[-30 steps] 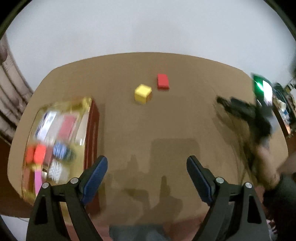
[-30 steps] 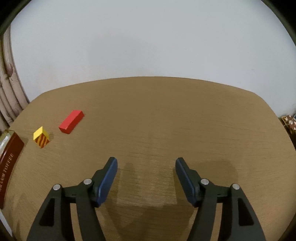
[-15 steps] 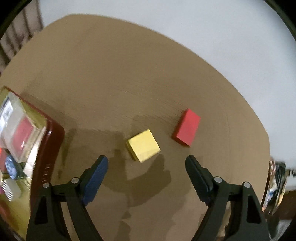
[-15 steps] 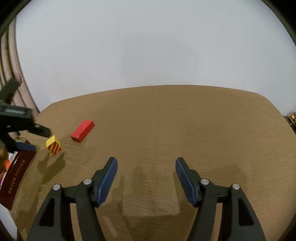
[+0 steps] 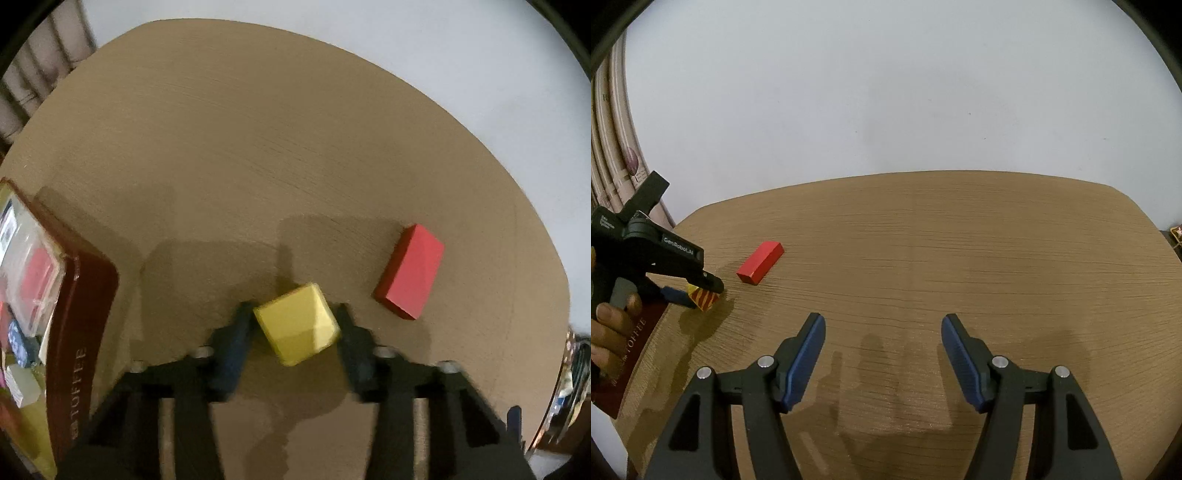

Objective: Organize rigid objects
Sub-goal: 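Reach the left tool to the yellow cube and grasp it, then lower the yellow cube into the tin and open the left tool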

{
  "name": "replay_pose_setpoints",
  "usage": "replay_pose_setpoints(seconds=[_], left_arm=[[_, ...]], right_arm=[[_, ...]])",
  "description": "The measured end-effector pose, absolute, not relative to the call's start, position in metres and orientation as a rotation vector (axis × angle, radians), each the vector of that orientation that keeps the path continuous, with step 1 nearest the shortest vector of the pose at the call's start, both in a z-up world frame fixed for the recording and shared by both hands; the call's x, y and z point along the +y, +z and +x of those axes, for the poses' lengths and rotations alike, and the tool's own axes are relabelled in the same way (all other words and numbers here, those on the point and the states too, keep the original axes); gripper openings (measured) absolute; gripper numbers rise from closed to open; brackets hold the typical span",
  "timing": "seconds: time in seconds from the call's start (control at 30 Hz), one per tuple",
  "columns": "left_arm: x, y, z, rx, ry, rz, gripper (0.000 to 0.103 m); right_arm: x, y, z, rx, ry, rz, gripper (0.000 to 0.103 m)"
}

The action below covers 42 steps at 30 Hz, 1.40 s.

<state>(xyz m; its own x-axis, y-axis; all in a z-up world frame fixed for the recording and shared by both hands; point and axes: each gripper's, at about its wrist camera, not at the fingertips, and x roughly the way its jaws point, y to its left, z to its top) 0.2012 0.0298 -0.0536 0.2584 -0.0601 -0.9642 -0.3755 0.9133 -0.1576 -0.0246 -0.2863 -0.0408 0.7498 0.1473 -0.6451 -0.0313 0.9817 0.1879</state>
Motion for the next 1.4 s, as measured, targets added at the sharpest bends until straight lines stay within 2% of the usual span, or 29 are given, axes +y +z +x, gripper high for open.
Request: replay_pose_setpoints(seconds=[0.13, 0.3, 0.53, 0.63, 0.8, 1.0, 1.2, 1.4], left_arm=[[0.021, -0.043, 0.192, 1.280, 0.183, -0.359, 0.034], [-0.004, 0.000, 0.116, 1.197, 0.069, -0.246, 0.034], [0.075, 0.048, 0.009, 1.172, 0.054, -0.255, 0.035], [0.141, 0.048, -0.035, 1.189, 0.136, -0.217, 0.035], [0.207, 0.031, -0.041, 1.232, 0.218, -0.163, 0.035], [0.196, 0.000, -0.019, 1.266, 0.207, -0.066, 0.035], [0.212, -0.019, -0.024, 1.290, 0.177, -0.177, 0.035], [0.208, -0.031, -0.025, 1.286, 0.188, -0.142, 0.035]], right_arm=[[-0.287, -0.040, -0.025, 0.718, 0.098, 0.173, 0.067], [-0.290, -0.040, -0.024, 0.723, 0.090, 0.182, 0.067], [-0.290, -0.040, -0.024, 0.732, 0.079, 0.179, 0.067], [-0.289, -0.041, -0.023, 0.739, 0.066, 0.176, 0.067], [-0.287, -0.044, -0.018, 0.760, 0.058, 0.166, 0.067], [-0.286, -0.048, -0.014, 0.782, 0.044, 0.164, 0.067], [-0.283, -0.053, -0.007, 0.808, 0.041, 0.154, 0.067], [-0.282, -0.055, -0.005, 0.816, 0.039, 0.153, 0.067]])
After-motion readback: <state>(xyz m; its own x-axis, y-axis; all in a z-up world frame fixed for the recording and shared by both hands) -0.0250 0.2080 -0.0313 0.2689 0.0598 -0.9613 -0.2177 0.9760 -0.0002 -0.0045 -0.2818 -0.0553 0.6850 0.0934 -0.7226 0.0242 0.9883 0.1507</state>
